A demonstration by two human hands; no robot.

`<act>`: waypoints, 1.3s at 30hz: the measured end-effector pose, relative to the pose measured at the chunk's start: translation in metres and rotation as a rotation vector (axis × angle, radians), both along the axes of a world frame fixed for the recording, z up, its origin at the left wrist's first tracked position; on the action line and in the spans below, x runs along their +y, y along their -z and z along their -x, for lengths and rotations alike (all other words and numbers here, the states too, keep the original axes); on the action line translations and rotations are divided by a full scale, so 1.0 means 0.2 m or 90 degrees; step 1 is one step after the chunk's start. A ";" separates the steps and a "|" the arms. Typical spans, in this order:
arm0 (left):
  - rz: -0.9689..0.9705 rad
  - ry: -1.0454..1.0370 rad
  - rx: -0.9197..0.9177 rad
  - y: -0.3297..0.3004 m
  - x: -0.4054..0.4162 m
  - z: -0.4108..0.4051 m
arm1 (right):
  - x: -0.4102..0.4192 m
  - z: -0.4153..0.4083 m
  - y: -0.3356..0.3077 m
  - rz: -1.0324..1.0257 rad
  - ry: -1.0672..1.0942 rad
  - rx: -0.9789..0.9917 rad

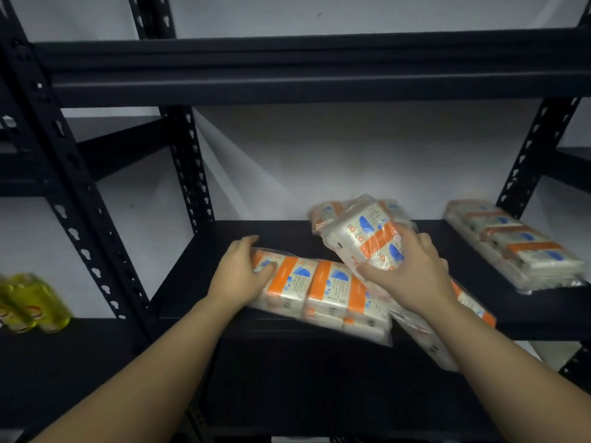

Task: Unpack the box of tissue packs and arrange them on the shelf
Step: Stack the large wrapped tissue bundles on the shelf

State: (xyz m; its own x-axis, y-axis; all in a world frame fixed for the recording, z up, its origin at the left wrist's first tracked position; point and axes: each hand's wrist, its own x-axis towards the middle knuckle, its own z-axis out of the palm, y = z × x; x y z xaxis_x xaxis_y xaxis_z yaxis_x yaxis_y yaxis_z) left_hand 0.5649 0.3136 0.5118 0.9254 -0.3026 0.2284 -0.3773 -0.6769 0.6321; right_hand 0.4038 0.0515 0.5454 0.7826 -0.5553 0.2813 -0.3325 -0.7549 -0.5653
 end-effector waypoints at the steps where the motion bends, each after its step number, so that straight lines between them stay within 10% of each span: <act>1: -0.034 -0.003 -0.048 0.00 -0.03 0.01 | -0.02 -0.01 0.00 -0.002 0.000 0.000; 9: -0.239 0.255 -0.087 -0.03 -0.40 0.26 | -0.31 -0.07 0.03 0.002 -0.011 0.083; 39: -0.289 0.083 -0.066 -0.05 -0.22 -0.30 | -0.43 -0.29 0.01 0.220 -0.413 0.356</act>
